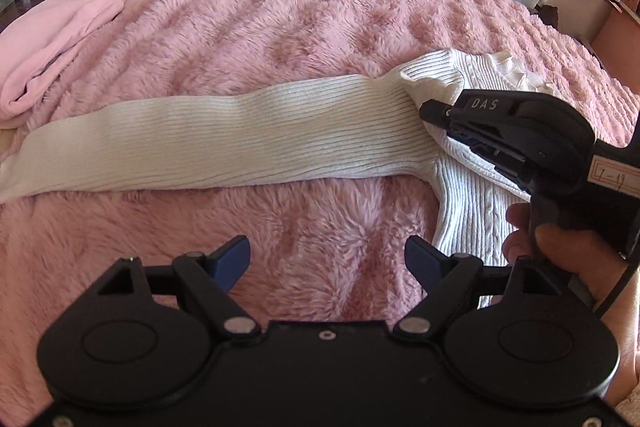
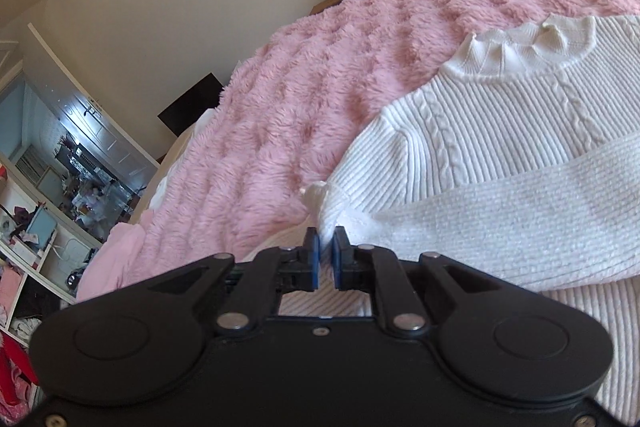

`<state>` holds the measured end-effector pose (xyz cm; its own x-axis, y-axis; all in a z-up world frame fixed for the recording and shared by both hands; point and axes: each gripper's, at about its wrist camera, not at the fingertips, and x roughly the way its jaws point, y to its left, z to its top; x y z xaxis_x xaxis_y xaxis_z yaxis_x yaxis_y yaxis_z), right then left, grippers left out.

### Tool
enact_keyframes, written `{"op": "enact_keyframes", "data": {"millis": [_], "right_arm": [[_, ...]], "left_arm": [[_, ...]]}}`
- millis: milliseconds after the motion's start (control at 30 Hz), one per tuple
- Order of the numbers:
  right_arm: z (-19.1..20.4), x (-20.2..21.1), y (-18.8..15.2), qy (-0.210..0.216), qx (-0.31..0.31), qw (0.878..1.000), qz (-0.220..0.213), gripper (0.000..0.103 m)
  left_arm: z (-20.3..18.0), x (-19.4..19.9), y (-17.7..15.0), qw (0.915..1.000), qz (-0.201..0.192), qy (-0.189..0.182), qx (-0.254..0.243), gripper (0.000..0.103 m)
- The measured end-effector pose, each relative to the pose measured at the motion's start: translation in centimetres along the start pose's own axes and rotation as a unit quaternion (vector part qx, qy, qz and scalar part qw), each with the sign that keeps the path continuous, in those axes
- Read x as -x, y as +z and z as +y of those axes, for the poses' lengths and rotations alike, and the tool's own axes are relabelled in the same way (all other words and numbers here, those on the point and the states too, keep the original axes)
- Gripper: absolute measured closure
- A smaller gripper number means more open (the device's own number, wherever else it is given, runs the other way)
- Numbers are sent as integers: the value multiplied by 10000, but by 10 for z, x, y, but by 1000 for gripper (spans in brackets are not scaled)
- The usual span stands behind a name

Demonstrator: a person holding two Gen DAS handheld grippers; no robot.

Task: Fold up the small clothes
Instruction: 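Carry the cuff across the dress body with the right tool and open it, then move the left tool to the other sleeve cuff and close on it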

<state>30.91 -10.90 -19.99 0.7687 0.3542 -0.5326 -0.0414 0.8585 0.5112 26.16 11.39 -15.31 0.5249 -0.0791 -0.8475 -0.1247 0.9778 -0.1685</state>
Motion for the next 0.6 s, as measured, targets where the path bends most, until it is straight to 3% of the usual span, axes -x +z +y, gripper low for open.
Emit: {"op": "enact_keyframes", "data": {"millis": [200,300,367,500,600], "right_arm": [[-5,-7,-11,168,-144,9996,157,79],[-7,-3,-10,560,-318,9976,246,52],[-2,4,-10,638,-223,9975,224,49],[8,17,-5,200,155,9995,-194,51],[16,11,1,-481,659,9966,-134,51]], "left_arm": [[12,3,1,9999,-30,117,27,14],[24,10,2,9996,-107,252,80,14],[37,18,3,9992,-158,341,167,14],[71,42,6,9963,-432,588,443,14],[105,60,7,9927,-618,704,757,14]]}}
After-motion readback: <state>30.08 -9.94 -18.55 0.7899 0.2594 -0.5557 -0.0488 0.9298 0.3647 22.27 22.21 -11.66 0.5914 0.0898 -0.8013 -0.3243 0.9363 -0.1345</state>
